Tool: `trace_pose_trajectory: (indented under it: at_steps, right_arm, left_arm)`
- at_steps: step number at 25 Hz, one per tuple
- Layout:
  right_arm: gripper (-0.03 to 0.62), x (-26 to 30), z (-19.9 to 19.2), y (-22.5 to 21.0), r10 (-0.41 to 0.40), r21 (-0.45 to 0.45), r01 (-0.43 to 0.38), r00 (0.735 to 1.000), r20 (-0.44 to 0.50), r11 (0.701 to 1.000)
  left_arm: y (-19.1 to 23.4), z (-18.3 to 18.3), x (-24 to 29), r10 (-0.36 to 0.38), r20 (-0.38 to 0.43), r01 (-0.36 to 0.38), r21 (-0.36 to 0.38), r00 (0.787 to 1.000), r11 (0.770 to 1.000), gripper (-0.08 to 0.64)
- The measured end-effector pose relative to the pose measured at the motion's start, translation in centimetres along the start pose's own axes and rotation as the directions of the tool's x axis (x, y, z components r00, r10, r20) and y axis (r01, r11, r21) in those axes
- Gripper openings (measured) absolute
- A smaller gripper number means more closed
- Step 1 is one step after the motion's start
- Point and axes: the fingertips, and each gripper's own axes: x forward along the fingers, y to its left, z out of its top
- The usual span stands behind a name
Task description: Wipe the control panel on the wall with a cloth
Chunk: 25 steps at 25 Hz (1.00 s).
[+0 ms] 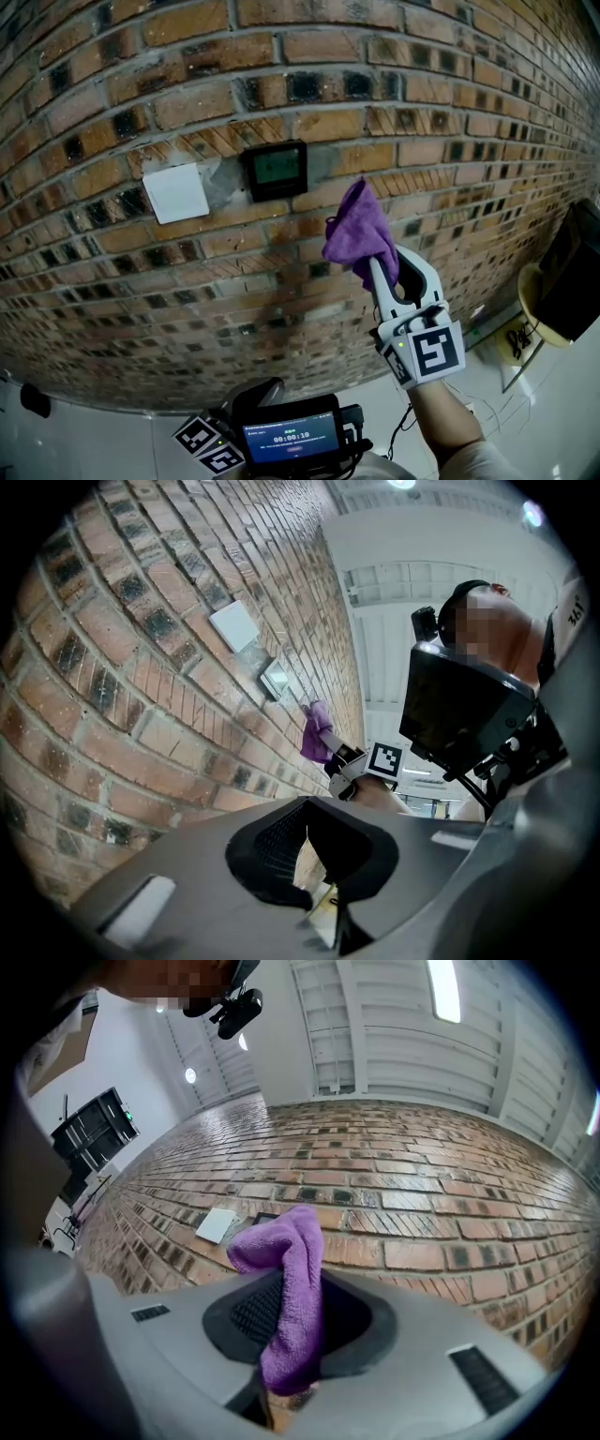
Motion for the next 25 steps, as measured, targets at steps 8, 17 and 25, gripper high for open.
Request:
trace_pose_trajectory:
  at_steps: [8, 17, 25]
  right_arm:
    - [0.106, -2.1, -1.7, 0.5, 0.008, 0.051, -0.005, 0.999, -0.052, 0.999]
    - [0.106, -4.2, -4.7, 3.4, 0.08, 0.106, -0.065, 0.986, -0.149, 0.992]
    - [0.104, -6.5, -6.7, 6.3, 0.165, 0.119, -0.142, 0.963, -0.213, 0.983]
  left_arm:
    - [-0.3, 0.7, 0.3, -0.006, 0.008, 0.006, 0.018, 1.0, 1.0, -0.012]
    - [-0.4, 0.7, -0.2, 0.003, 0.019, -0.003, 0.013, 1.0, 1.0, -0.012]
    - [-0.1, 0.4, -1.3, 0.023, 0.023, -0.023, 0.002, 0.999, 1.0, -0.012]
